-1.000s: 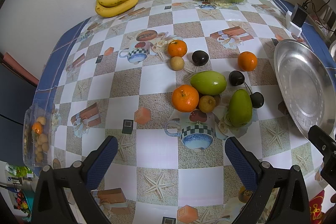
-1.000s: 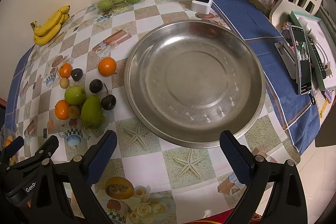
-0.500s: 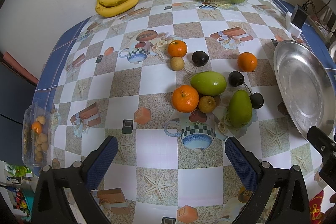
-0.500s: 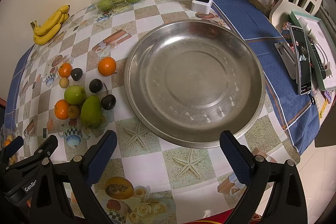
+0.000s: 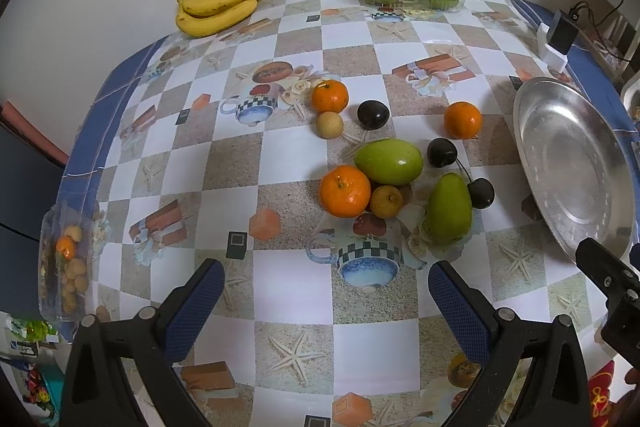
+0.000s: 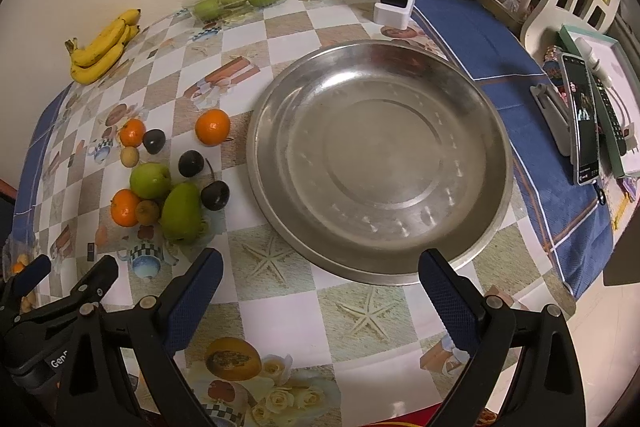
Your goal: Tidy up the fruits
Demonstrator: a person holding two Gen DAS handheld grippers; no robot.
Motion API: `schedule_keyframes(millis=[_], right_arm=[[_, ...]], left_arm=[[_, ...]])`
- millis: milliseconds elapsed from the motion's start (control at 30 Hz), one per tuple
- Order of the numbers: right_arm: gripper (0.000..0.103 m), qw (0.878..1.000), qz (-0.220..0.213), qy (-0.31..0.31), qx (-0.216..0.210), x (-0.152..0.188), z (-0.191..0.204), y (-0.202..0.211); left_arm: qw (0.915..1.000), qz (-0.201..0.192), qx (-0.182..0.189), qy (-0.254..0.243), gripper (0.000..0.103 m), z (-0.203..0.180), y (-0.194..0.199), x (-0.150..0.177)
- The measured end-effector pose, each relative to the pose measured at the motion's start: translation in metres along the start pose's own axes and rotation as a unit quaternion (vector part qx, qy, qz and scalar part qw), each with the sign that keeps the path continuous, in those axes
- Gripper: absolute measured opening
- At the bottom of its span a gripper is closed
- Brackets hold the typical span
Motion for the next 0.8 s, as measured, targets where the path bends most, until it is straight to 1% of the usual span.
schedule_keyframes(millis=[67,167,300,367,433,533,633,733,800], right_arm=[[0.098,1.000,0.000,0.004,-0.003,-0.001,0.002,-0.001],[0.098,1.000,-0.008,0.009,-0.023,-0.003,0.006,0.002],[0.098,0.998,-0.038,0.011,-0.051,-0.010,0.014,0.012],[0.103,0.997,-0.050,0.016,-0.060,-0.014,0.019,0.017],[0.103,0.995,-0.058,0.024,-0.080,-0.018,0.027,0.020],[0.103,0.993,-0.052,0.033,-0.097,-0.022,0.037,0.017],[0.103,0.993,-0.040,0.038,-0.100,-0.026,0.047,0.011],[0.103,0.991,-0.029,0.045,-0.126,-0.030,0.057,0.009],[0.103,0.989,-0.029,0.036,-0.141,-0.036,0.062,0.007]], left_arm=[[1.0000,-0.001,0.004,0.003,0.103,0.002,0.000,0.000],[0.9998,-0.014,0.007,0.014,0.103,0.007,0.003,-0.002],[0.9992,-0.032,0.000,0.026,0.103,0.018,0.006,-0.007],[0.9986,-0.034,0.001,0.040,0.103,0.028,0.006,-0.011],[0.9976,-0.037,0.001,0.058,0.103,0.038,0.006,-0.015],[0.9959,-0.040,-0.009,0.081,0.103,0.053,0.006,-0.021],[0.9937,-0.040,-0.012,0.104,0.103,0.064,0.002,-0.030],[0.9912,-0.034,0.000,0.128,0.103,0.071,-0.004,-0.037],[0.9903,-0.038,0.007,0.134,0.103,0.071,-0.006,-0.042]])
Point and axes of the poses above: each gripper's, at about its wrist camera, not at the fingertips, and y roughly against the way its jaws point, z to its left, x to its underside, the point moved 2 cm from there along -y, roughly the way its jaws point, and after that the axes turned 5 degrees about -y, right-handed, at the moved point
